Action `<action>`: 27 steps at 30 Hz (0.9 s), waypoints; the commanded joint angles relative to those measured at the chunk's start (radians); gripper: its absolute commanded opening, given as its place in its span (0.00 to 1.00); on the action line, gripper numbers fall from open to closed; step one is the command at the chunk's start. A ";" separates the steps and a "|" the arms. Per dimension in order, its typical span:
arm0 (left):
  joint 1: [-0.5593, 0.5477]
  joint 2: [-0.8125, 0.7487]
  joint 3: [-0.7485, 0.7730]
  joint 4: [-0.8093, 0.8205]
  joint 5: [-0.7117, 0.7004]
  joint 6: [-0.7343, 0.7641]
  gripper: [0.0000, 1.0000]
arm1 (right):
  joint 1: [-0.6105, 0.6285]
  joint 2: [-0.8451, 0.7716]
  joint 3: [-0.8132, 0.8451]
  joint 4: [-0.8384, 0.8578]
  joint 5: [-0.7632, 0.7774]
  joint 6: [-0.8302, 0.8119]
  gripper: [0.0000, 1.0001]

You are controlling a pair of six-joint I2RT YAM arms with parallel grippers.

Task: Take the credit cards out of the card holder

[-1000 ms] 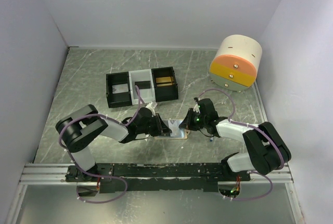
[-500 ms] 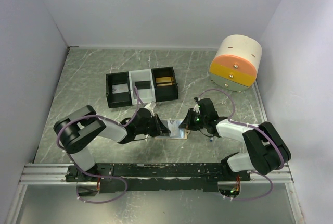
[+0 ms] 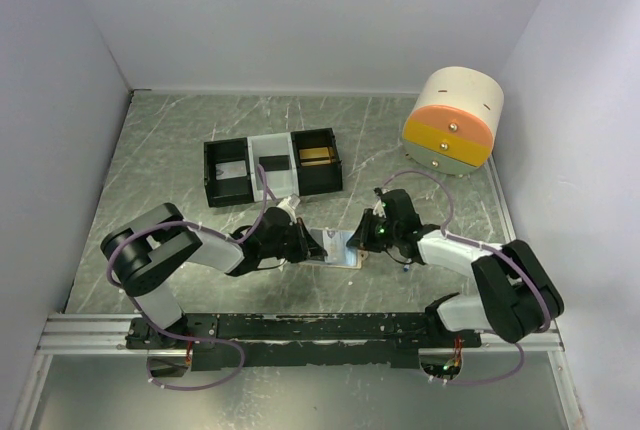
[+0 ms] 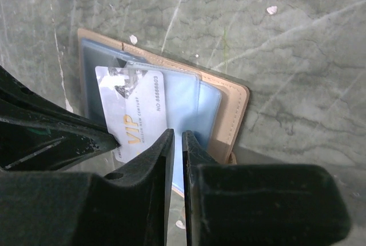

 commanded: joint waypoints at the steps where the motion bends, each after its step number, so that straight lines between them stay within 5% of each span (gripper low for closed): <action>1: -0.006 -0.019 0.004 -0.015 -0.011 0.034 0.07 | -0.003 -0.048 -0.002 -0.166 0.068 -0.063 0.14; 15: -0.005 -0.007 0.028 -0.038 0.008 0.052 0.07 | 0.014 -0.015 0.033 -0.033 -0.215 -0.099 0.23; 23: -0.005 -0.011 0.048 -0.071 0.008 0.072 0.07 | 0.025 -0.006 0.067 -0.036 -0.197 -0.113 0.24; 27: -0.006 -0.016 0.054 -0.084 0.004 0.080 0.07 | 0.025 0.007 0.076 -0.100 -0.067 -0.104 0.27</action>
